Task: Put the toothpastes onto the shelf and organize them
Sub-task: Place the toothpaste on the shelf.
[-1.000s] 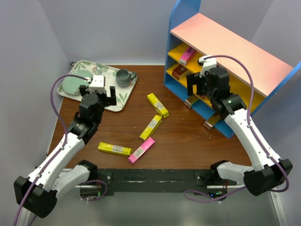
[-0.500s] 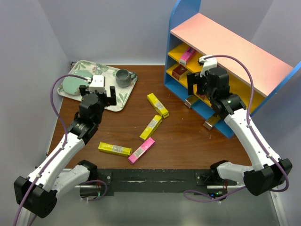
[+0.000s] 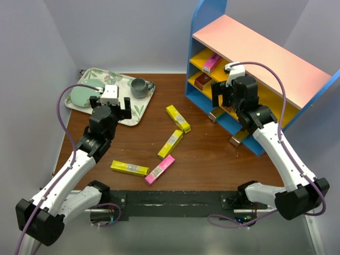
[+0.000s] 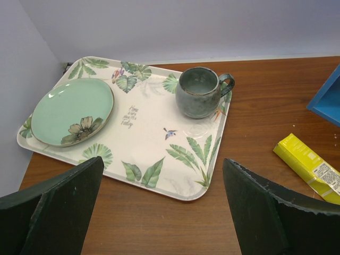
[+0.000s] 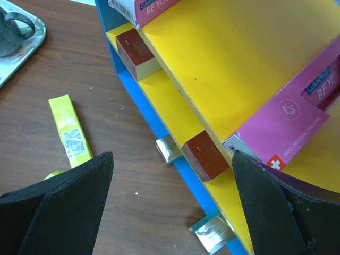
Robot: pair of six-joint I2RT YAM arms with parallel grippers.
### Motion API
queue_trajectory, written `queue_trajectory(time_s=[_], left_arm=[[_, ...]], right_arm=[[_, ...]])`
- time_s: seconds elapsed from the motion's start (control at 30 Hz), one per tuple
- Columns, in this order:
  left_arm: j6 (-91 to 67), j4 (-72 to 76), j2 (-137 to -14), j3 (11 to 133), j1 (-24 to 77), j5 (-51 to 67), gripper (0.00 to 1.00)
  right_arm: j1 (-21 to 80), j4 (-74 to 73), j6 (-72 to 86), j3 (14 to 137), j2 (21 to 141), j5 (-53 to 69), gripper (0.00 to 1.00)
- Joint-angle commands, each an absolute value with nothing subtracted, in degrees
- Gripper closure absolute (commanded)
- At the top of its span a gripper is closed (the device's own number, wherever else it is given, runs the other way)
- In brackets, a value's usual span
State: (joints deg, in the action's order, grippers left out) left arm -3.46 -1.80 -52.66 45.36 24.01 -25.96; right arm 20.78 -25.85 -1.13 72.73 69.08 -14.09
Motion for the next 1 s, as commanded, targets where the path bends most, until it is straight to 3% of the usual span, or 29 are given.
queue_trajectory(time_s=[0.0,0.3,0.53,0.97], left_arm=[[-4.1,0.3,-52.4,45.8,23.6,-25.8,0.0],[-4.0,0.1,-53.0,45.8,23.6,-20.3,0.0],[-7.4,-3.9,-52.9,45.9,23.6,-10.6,0.0],[-17.9,-10.0,-54.6,40.1,25.9,9.7,0.0]], right_arm=[[20.7,-23.2,-1.7,72.7,67.9,-11.5,0.02],[20.9,-23.3,3.9,70.8,60.7,1.7,0.02],[20.8,-21.3,9.0,62.6,50.9,6.9,0.02],[20.8,-21.4,9.8,50.5,35.3,0.7,0.02]])
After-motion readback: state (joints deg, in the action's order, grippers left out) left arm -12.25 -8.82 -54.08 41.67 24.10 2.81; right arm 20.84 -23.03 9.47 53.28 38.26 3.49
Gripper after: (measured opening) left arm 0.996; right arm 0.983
